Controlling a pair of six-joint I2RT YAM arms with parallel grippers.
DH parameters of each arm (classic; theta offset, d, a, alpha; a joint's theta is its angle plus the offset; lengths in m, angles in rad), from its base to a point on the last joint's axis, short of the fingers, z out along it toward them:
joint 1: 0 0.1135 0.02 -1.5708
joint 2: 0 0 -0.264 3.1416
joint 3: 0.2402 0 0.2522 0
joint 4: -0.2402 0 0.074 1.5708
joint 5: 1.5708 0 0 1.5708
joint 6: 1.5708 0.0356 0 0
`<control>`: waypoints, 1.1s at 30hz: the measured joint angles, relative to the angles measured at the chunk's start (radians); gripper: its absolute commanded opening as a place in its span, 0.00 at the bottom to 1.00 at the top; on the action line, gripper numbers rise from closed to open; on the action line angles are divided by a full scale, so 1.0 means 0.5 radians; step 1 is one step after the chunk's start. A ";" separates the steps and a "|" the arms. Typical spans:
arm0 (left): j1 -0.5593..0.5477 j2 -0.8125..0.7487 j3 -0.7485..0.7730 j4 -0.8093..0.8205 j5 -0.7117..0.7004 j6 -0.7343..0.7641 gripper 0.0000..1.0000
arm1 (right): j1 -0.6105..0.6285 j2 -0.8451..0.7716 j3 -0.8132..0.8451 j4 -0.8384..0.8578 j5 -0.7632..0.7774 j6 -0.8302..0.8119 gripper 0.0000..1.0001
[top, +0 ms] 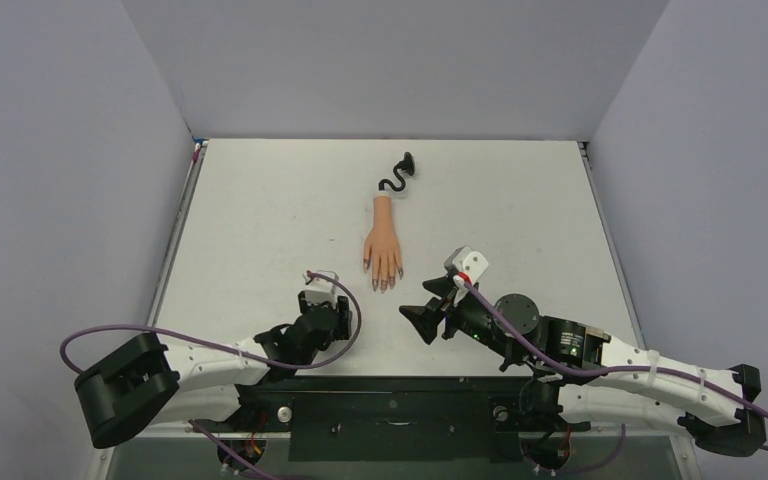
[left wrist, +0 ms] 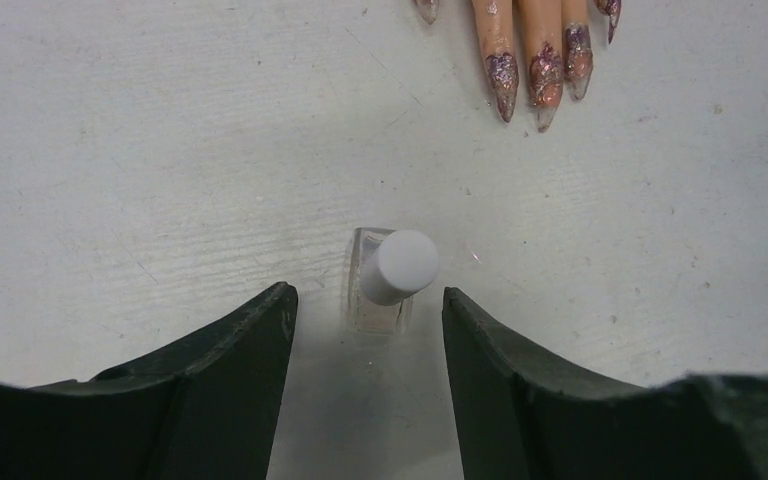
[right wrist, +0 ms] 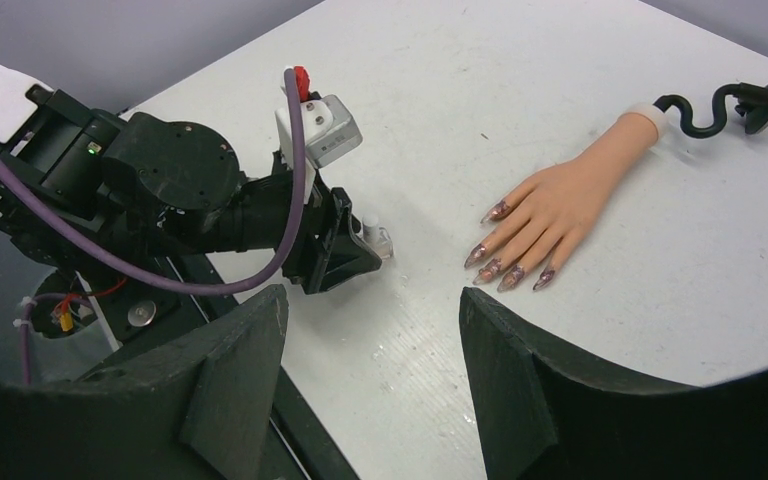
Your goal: Paint the nails
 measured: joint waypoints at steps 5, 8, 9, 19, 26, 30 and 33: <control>0.000 -0.064 -0.005 -0.005 0.002 0.005 0.70 | 0.000 0.000 0.000 0.001 0.000 0.000 0.59; 0.000 -0.159 -0.005 -0.041 0.011 0.008 0.85 | 0.000 -0.001 0.000 0.001 0.001 0.001 0.59; 0.000 -0.201 -0.003 -0.071 0.018 0.011 0.89 | 0.000 -0.001 0.000 0.001 0.002 0.002 0.59; 0.003 -0.772 0.222 -0.610 0.016 0.023 0.97 | 0.000 -0.065 -0.048 0.073 0.108 0.060 0.60; 0.042 -1.038 0.591 -1.064 -0.090 0.116 0.97 | 0.000 -0.113 -0.123 0.200 0.248 0.182 0.60; 0.067 -1.044 0.851 -1.302 -0.085 0.123 0.97 | 0.000 -0.148 -0.153 0.260 0.333 0.235 0.61; 0.069 -1.026 1.046 -1.438 -0.085 0.171 0.97 | 0.000 -0.168 -0.176 0.297 0.408 0.247 0.61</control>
